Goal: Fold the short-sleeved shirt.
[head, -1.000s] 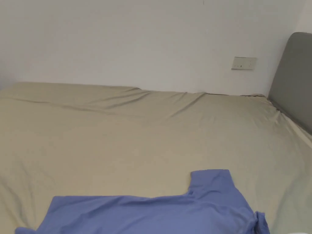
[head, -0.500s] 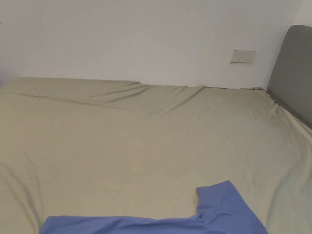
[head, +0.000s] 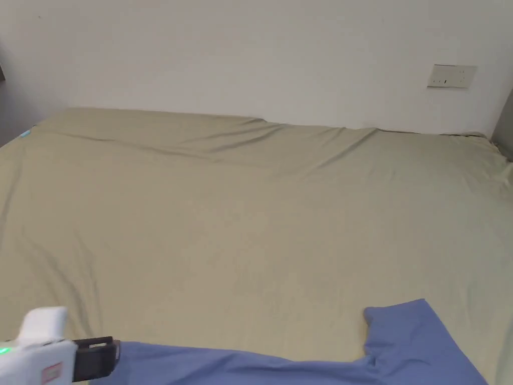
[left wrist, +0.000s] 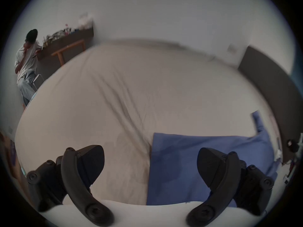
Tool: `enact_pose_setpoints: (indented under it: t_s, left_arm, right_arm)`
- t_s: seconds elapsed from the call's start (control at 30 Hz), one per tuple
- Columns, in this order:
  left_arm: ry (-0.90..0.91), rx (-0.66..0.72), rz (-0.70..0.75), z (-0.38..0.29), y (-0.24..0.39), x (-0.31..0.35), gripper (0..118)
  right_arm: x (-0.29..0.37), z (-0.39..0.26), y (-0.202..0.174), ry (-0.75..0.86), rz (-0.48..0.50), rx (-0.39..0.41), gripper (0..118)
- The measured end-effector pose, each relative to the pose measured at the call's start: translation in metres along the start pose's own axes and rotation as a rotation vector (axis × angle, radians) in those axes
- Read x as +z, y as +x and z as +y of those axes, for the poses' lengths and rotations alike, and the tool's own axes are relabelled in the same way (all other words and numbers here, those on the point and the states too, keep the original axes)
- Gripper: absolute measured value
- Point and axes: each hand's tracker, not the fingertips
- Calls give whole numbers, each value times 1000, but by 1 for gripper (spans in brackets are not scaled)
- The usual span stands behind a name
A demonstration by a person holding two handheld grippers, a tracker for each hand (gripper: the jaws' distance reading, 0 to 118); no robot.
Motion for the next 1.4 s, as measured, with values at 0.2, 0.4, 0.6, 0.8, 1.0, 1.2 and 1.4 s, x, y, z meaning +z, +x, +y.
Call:
enact_pose_setpoints:
  t_s: [0.2,0.4,0.6,0.8,1.0,1.2,1.4]
  left_arm:
    - [-56,-87,24,-2,12,-64,81]
    - [-28,-128,-43,-2,9,-25,3]
    - [-8,-179,-83,-8,25,19,3]
    - [44,-251,-73,-13,15,66,3]
    - [85,-193,-96,-37,-38,134,3]
    - [43,-143,-166,-100,-57,167,3]
    - [-119,-164,-124,-167,-54,136,3]
  right_arm:
    - [-67,30,-22,-81,32,102,94]
    - [-168,39,-29,-331,115,177,88]
    - [-158,40,-61,-391,181,257,10]
    - [-69,63,-55,-278,249,183,10]
    - [28,46,-10,-207,225,127,10]
    - [92,-20,-11,-226,242,131,10]
    - [66,-114,-12,-399,157,206,10]
